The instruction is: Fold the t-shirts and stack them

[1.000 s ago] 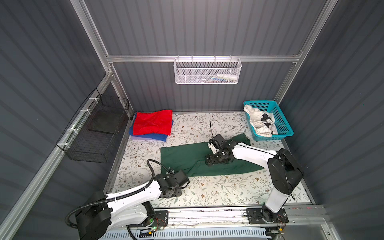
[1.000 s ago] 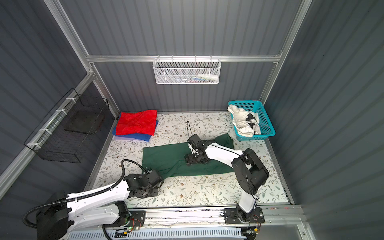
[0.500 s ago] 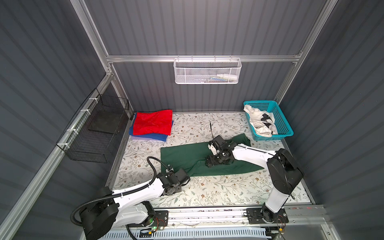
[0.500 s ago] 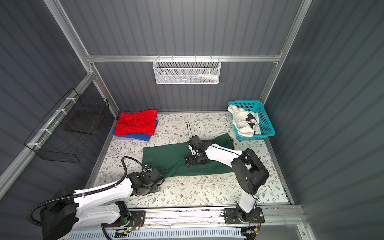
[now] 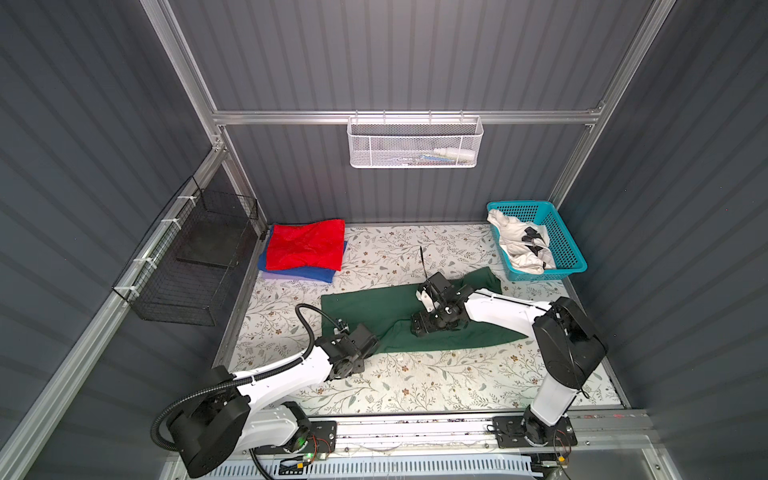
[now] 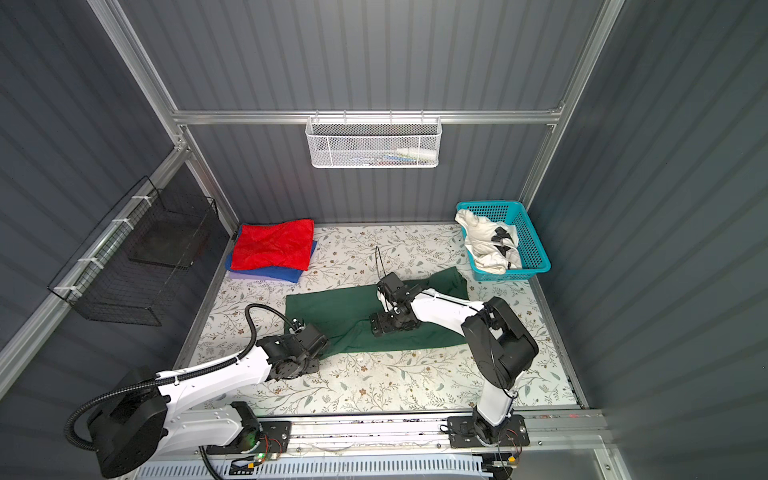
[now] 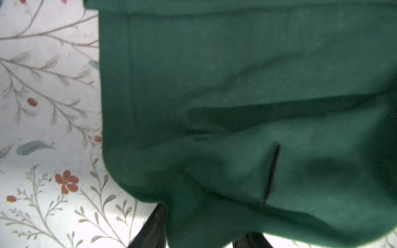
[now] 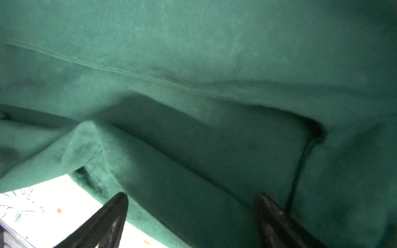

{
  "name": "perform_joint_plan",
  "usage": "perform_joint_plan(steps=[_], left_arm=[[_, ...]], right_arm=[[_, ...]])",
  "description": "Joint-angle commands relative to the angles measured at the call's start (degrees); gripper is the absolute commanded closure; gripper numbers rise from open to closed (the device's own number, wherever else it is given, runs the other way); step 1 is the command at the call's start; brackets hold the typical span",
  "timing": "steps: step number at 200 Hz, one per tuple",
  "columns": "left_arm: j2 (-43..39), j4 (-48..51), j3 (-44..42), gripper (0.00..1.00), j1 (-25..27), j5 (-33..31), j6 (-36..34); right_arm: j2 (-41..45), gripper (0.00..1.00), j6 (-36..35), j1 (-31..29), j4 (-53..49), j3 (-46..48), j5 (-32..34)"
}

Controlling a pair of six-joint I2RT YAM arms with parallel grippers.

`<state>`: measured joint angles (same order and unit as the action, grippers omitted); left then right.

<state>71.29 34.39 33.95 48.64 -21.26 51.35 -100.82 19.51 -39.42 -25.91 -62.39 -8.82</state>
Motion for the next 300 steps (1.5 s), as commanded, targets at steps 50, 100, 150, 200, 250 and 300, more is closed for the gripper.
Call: perform_joint_plan(steps=[50,100,150,200,250,300], left_arm=[[2.52,-2.66,2.93,0.61,-1.08,-0.78,-1.69],[3.51,-3.22,3.96,0.75,-1.63,-1.05,-2.59],[2.07,1.57,6.93,1.0,-2.68,-0.64,-2.67],[-5.21,10.45,9.35,1.0,-2.86,1.48,-2.05],[-8.87,17.77,11.21,1.0,-2.94,6.2,-1.36],[-12.01,22.4,10.64,1.0,-2.96,11.96,0.74]], right_arm=[[-0.53,0.06,0.45,0.09,0.62,0.78,-1.11],[-0.63,0.06,0.44,0.48,1.18,1.2,-1.73],[1.52,0.06,1.05,2.01,1.84,2.53,-1.6],[3.96,0.05,1.5,2.33,1.0,2.8,1.14],[3.95,0.08,0.05,2.17,0.63,2.69,0.39],[4.49,0.2,-0.67,2.07,0.82,3.33,-0.41]])
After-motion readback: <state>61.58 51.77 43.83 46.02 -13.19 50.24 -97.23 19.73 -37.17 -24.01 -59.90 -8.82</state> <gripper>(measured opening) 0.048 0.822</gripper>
